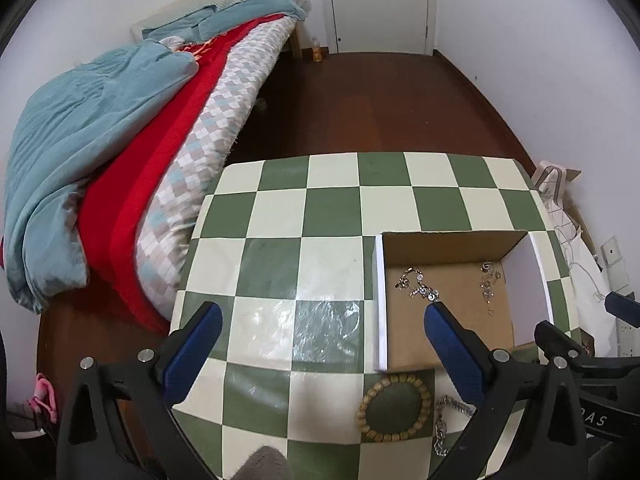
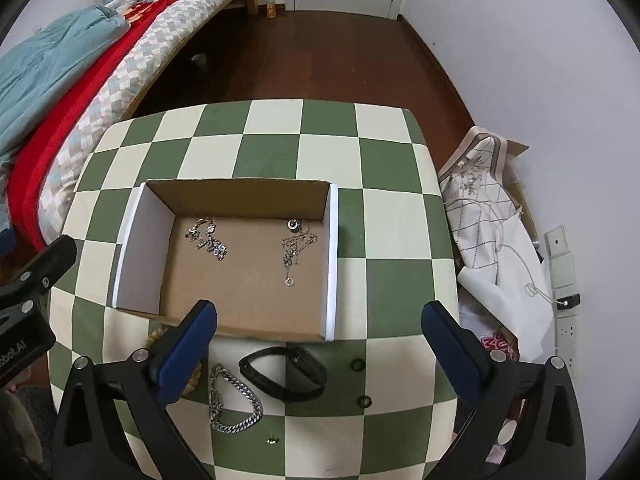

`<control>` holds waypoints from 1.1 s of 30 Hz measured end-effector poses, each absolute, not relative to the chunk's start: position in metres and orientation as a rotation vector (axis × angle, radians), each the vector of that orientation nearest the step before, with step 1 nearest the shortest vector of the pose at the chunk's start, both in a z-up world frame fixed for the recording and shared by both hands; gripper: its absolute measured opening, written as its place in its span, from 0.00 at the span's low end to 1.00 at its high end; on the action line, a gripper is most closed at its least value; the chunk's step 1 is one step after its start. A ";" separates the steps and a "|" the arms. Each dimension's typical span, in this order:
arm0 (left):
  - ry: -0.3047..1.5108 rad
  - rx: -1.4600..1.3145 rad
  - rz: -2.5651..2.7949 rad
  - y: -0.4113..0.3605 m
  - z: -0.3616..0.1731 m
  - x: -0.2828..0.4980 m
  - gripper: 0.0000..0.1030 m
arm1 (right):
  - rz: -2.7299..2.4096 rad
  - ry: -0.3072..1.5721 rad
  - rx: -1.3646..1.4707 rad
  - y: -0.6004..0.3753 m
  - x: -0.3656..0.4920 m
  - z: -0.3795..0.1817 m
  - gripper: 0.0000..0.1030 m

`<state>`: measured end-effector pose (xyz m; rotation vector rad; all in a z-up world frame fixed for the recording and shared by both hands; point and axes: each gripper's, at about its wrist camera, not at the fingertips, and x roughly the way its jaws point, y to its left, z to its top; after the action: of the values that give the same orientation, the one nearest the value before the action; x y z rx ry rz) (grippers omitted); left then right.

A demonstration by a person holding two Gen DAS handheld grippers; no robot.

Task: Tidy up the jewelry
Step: 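Carry both necklaces into the box and open both grippers, then grasp the wooden bead bracelet with the left gripper while the right grasps the black watch band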

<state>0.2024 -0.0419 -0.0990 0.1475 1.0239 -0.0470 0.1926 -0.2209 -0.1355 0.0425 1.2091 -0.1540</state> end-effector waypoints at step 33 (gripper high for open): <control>0.758 0.102 -0.008 -0.005 -0.012 0.073 1.00 | -0.170 0.881 0.130 -0.199 0.039 -0.011 1.00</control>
<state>0.0729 -0.0053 -0.0121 0.1022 0.7578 -0.0083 0.0390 -0.1987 -0.0109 0.1302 0.8809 -0.1696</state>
